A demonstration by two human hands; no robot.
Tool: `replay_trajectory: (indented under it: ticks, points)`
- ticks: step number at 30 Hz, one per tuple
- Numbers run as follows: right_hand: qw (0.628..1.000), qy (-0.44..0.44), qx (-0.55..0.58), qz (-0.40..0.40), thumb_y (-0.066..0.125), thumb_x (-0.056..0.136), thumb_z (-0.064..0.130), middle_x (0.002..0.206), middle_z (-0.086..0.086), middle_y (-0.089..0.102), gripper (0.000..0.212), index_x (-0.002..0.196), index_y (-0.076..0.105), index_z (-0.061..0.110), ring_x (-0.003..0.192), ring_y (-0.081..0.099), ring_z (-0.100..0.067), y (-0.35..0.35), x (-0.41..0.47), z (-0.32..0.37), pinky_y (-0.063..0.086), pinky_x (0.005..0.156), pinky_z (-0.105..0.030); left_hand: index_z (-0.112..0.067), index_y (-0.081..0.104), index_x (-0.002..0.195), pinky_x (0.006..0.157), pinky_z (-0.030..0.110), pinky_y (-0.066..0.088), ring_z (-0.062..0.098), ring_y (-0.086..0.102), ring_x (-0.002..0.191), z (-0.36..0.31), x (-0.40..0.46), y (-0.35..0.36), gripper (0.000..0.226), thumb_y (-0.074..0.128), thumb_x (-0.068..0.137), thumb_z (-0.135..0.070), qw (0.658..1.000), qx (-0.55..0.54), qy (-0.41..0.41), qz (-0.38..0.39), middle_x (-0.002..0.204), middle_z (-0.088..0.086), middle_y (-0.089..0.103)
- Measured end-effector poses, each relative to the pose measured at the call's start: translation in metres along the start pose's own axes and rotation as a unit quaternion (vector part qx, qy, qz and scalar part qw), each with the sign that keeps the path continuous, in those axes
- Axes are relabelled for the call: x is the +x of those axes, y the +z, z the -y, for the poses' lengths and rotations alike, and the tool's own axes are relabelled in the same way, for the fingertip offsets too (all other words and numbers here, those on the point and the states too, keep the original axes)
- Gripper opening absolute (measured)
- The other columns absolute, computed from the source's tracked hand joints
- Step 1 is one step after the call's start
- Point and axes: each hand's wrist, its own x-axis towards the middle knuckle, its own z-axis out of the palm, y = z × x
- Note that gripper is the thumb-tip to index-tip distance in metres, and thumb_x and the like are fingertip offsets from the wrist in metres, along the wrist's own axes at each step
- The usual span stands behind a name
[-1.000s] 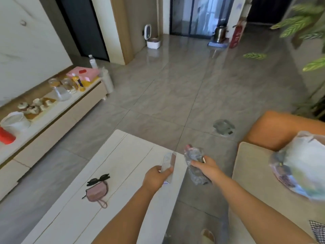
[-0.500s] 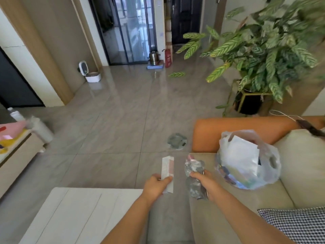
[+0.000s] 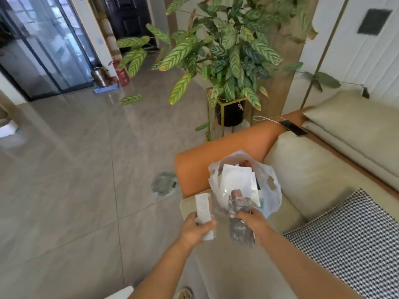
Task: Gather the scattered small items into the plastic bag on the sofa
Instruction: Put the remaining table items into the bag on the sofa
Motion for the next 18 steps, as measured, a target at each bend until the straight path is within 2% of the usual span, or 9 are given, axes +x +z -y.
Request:
replay_trajectory:
  ticks: [2,3,5,7,8,11,14,15,18]
  points:
    - [0.999,0.008,0.016,-0.028,0.069,0.078,0.009,0.094,-0.024,0.068,0.029,0.103,0.064,-0.005,0.09,0.065,-0.036,-0.01,0.012,0.004,0.05,0.084,-0.042,-0.007,0.048,0.126,0.088,0.039,0.055,0.022,0.061,0.103,-0.013,0.025,0.005,0.057,0.076,0.079,-0.022,0.999,0.026,0.002,0.028,0.113,0.006,0.06]
    - [0.999,0.013,0.028,-0.037,0.068,0.079,0.007,0.095,-0.025,0.067,0.028,0.103,0.064,-0.006,0.091,0.064,-0.036,-0.014,0.018,0.007,0.05,0.086,-0.043,-0.007,0.049,0.124,0.089,0.041,0.054,0.022,0.062,0.102,-0.019,0.038,0.008,0.056,0.077,0.078,-0.021,0.999,0.033,0.003,0.043,0.113,0.007,0.061]
    - [0.997,0.021,0.042,-0.057,0.066,0.08,0.006,0.094,-0.021,0.065,0.024,0.103,0.063,-0.003,0.087,0.062,-0.033,-0.019,0.029,0.015,0.05,0.087,-0.042,-0.006,0.055,0.119,0.081,0.038,0.058,0.016,0.067,0.092,-0.03,0.063,0.013,0.048,0.077,0.078,-0.017,0.996,0.038,0.013,0.082,0.108,0.007,0.065]
    - [0.994,0.028,0.058,-0.087,0.065,0.084,0.008,0.099,-0.017,0.063,0.02,0.102,0.06,0.002,0.089,0.06,-0.031,-0.021,0.04,0.024,0.049,0.088,-0.041,-0.006,0.059,0.112,0.061,0.025,0.058,0.004,0.069,0.07,-0.044,0.083,0.014,0.035,0.073,0.081,-0.014,0.992,0.04,0.023,0.121,0.096,0.004,0.067]
    - [0.992,0.03,0.061,-0.103,0.063,0.086,0.009,0.105,-0.018,0.062,0.023,0.106,0.059,0.001,0.095,0.06,-0.033,-0.021,0.046,0.028,0.047,0.092,-0.041,-0.01,0.059,0.11,0.059,0.023,0.056,0.005,0.07,0.071,-0.05,0.092,0.015,0.03,0.071,0.083,-0.016,0.99,0.047,0.027,0.133,0.095,0.003,0.067]
    - [0.984,0.05,0.071,-0.153,0.061,0.088,0.014,0.119,-0.02,0.06,0.037,0.119,0.056,-0.005,0.112,0.055,-0.038,-0.021,0.063,0.047,0.043,0.099,-0.04,-0.021,0.052,0.111,0.073,0.032,0.056,0.024,0.064,0.101,-0.071,0.127,0.013,0.026,0.064,0.089,-0.028,0.981,0.089,0.055,0.161,0.111,0.002,0.063]
    - [0.982,0.067,0.075,-0.162,0.062,0.088,0.019,0.108,-0.019,0.064,0.032,0.111,0.061,-0.003,0.099,0.059,-0.032,-0.025,0.074,0.059,0.046,0.09,-0.036,-0.011,0.051,0.123,0.054,0.029,0.057,0.027,0.062,0.097,-0.089,0.157,0.019,0.036,0.06,0.092,-0.027,0.979,0.097,0.01,0.18,0.122,0.009,0.061]
    - [0.982,0.069,0.067,-0.162,0.062,0.087,0.02,0.101,-0.016,0.064,0.026,0.105,0.062,0.0,0.095,0.059,-0.03,-0.027,0.077,0.062,0.047,0.086,-0.035,-0.009,0.05,0.126,0.057,0.034,0.059,0.029,0.062,0.099,-0.093,0.166,0.025,0.039,0.059,0.092,-0.025,0.978,0.099,-0.009,0.184,0.124,0.013,0.06]
    - [0.984,0.072,0.039,-0.155,0.064,0.086,0.019,0.095,-0.006,0.058,0.016,0.097,0.054,0.014,0.088,0.056,-0.02,-0.034,0.093,0.068,0.044,0.078,-0.027,-0.01,0.047,0.128,0.085,0.044,0.057,0.031,0.06,0.108,-0.102,0.19,0.043,0.04,0.057,0.092,-0.025,0.972,0.139,-0.037,0.186,0.125,0.014,0.058]
